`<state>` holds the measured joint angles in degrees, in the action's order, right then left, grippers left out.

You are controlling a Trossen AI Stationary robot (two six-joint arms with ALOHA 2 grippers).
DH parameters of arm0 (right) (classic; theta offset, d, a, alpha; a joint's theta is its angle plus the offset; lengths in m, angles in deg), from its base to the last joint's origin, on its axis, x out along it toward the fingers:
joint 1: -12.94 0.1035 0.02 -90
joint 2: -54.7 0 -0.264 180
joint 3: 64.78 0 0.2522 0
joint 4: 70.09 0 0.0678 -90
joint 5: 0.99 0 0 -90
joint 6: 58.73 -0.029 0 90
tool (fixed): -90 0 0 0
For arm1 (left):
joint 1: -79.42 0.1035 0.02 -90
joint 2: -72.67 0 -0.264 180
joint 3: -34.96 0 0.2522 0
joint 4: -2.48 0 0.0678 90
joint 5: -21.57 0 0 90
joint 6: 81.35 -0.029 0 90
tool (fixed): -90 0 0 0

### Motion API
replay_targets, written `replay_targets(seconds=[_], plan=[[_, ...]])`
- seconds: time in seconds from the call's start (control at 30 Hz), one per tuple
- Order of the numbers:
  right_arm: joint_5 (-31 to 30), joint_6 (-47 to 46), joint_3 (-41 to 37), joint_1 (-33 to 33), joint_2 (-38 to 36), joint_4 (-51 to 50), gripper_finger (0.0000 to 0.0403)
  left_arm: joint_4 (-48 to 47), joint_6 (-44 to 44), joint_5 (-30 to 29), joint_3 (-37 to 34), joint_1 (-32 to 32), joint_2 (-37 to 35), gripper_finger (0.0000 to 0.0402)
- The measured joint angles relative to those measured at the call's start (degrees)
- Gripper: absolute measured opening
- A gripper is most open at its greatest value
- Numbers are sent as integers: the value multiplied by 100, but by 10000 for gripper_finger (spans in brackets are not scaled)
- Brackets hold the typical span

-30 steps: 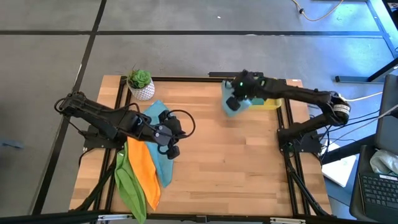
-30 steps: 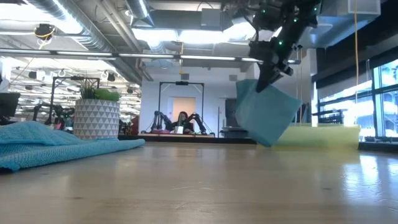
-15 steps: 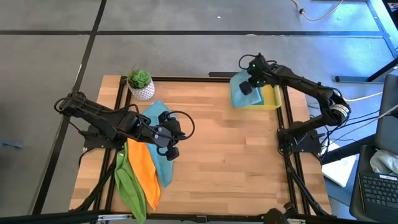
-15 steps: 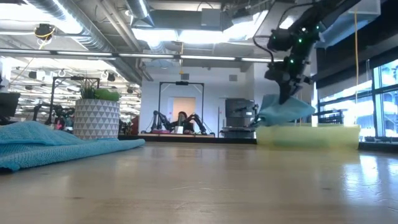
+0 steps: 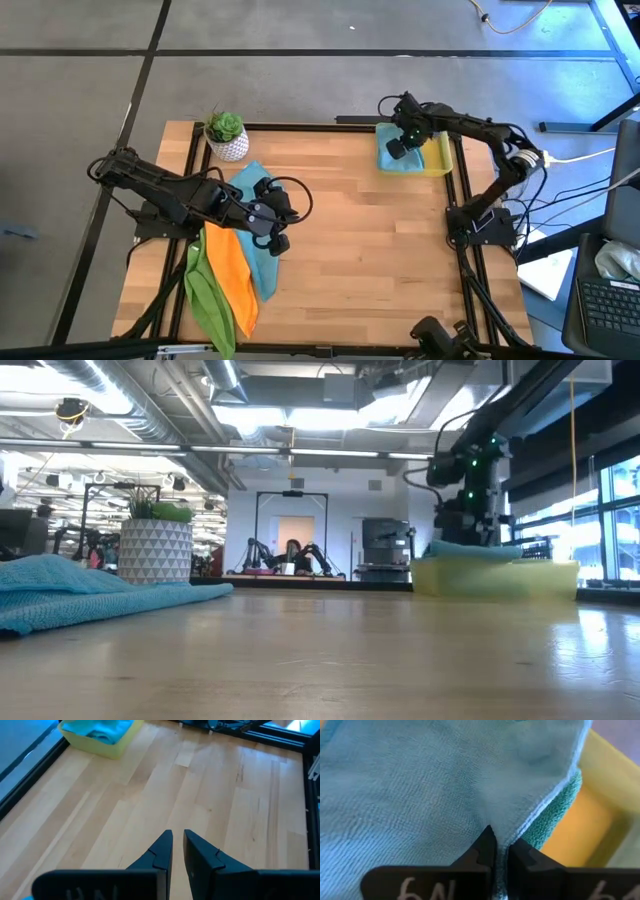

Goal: Fold microfiber towels
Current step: Put the folded blue microfiber towel into the bin

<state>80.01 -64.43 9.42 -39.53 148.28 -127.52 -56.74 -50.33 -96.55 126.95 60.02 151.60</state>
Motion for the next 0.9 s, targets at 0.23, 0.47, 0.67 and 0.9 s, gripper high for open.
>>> replay_targets(seconds=[0.23,0.47,0.67,0.9], plan=[[-402,179,0,-70,212,137,17,0,0,-24,0,0,0,37],[-356,138,0,-320,212,71,53,0,-9,-245,0,106,0,37],[-356,150,0,-369,210,-237,123,1,-10,-249,0,324,0,37],[-308,146,264,-367,208,-523,185,4,11,-255,1,521,0,37]])
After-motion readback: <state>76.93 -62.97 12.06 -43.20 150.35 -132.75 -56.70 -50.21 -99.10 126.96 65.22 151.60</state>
